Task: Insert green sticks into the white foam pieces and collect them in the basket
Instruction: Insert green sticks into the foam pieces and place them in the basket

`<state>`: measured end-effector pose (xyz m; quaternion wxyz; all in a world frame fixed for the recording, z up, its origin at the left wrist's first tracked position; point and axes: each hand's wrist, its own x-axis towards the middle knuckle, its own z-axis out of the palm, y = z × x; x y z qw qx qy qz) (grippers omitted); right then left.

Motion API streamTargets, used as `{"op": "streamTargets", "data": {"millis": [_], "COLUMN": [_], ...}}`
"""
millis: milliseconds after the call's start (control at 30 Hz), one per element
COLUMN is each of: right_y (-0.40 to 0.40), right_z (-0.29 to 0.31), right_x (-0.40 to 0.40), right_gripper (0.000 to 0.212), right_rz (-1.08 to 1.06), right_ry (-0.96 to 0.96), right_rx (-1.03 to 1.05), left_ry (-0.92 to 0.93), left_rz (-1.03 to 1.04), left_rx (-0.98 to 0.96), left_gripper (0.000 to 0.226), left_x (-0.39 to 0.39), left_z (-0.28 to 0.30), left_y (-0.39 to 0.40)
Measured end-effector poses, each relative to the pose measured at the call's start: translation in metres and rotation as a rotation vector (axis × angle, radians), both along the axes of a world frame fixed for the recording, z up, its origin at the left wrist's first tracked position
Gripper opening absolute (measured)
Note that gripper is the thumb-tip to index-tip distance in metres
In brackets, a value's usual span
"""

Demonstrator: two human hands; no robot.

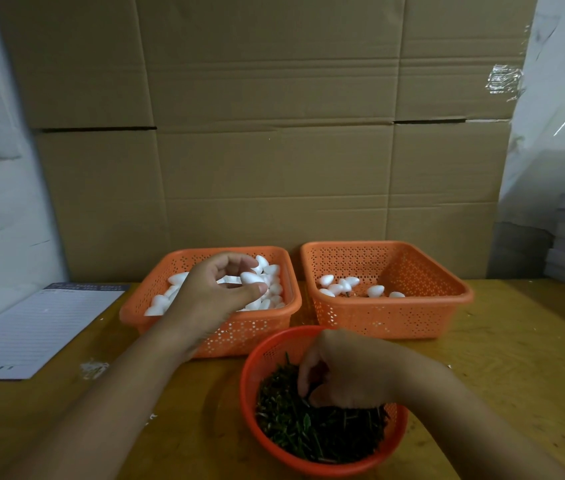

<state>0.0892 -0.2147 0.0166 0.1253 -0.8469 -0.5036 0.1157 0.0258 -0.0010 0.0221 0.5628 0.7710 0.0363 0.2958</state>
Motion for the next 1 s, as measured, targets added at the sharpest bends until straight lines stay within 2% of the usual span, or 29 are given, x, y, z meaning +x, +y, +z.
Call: {"op": "streamTargets", "data": {"millis": [267, 367, 433, 733, 1000], "right_y": [-0.0011, -0.0025, -0.0029, 0.0009, 0.002], "right_z": [0.0062, 0.0066, 0.0064, 0.0067, 0.0086], "right_x": [-0.0006, -0.0008, -0.0019, -0.001, -0.0041], "right_gripper": [0.028, 0.039, 0.039, 0.017, 0.02], "right_rz": [-0.033, -0.024, -0.006, -0.037, -0.077], "right_ry": [0.007, -0.02, -0.029, -0.058, -0.015], "right_rx": [0.052, -0.098, -0.146, 0.137, 0.326], "left_ry": [-0.001, 0.003, 0.004, 0.011, -0.003], "left_rz": [-0.007, -0.007, -0.009, -0.007, -0.057], "left_rx": [0.024, 0.025, 0.025, -0.012, -0.072], "left_gripper": [0.023, 0.023, 0.022, 0.019, 0.025], "left_x": [-0.0005, -0.0005, -0.0005, -0.0014, -0.0022], "left_z": [0.0004, 0.0001, 0.0001, 0.0009, 0.0027], "left_y": [-0.0017, -0.0012, -0.001, -0.0023, -0.0054]}}
